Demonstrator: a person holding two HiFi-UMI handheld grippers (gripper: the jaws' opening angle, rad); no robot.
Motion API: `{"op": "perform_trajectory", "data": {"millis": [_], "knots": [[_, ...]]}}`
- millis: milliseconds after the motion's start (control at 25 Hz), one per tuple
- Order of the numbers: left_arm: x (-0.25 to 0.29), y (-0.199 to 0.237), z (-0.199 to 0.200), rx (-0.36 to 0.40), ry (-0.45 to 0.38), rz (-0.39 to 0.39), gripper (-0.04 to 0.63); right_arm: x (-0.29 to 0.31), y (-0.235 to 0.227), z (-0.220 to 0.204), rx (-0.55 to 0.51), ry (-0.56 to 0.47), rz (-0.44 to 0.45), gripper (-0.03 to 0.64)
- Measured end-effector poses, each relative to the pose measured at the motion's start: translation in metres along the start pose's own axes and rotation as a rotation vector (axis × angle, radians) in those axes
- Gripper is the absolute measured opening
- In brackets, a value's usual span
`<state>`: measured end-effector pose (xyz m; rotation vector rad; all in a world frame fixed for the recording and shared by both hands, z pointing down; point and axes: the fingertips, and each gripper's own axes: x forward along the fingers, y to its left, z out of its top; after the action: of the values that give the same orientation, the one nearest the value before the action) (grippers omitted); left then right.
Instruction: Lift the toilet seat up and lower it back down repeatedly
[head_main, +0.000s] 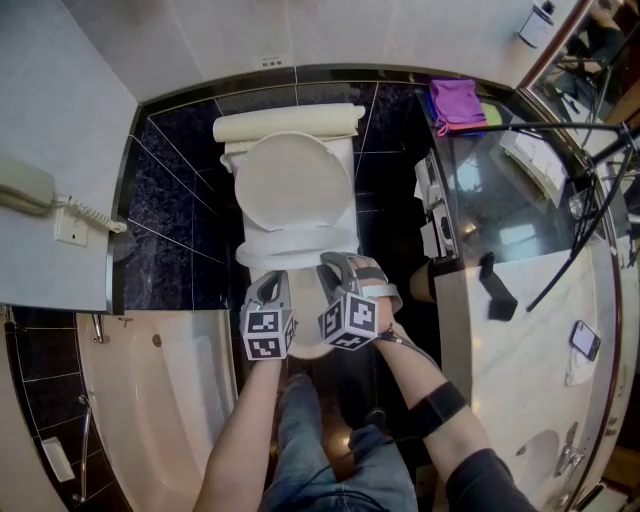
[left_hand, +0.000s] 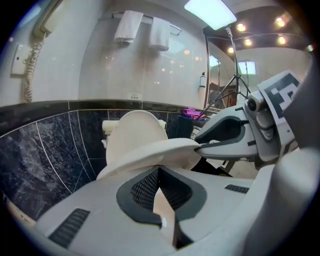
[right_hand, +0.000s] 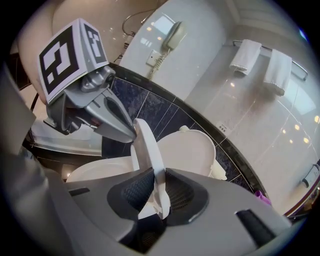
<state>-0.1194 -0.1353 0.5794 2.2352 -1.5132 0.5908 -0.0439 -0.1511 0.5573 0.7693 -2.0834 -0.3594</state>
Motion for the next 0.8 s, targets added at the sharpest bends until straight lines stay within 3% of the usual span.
{"op": "perform_trajectory", "data": {"millis": [560, 640, 720, 800], "knots": [[-0.037, -0.033, -0.104, -0.032, 0.074, 0.001, -0.005, -0.032, 0.111, -0.042, -0.060, 0.003, 0.106, 0.100], [-0.039, -0.037, -0.121, -0.034, 0.084, -0.003, -0.006, -0.038, 0.128, -0.051, -0.044, -0.003, 0.129, 0.092], [-0.041, -0.040, -0.137, -0.035, 0.092, -0.008, -0.006, -0.047, 0.142, -0.064, -0.006, -0.012, 0.132, 0.017], [-0.045, -0.044, -0.154, -0.035, 0.103, -0.013, -0.006, -0.057, 0.155, -0.082, 0.067, -0.009, 0.130, 0.017]]}}
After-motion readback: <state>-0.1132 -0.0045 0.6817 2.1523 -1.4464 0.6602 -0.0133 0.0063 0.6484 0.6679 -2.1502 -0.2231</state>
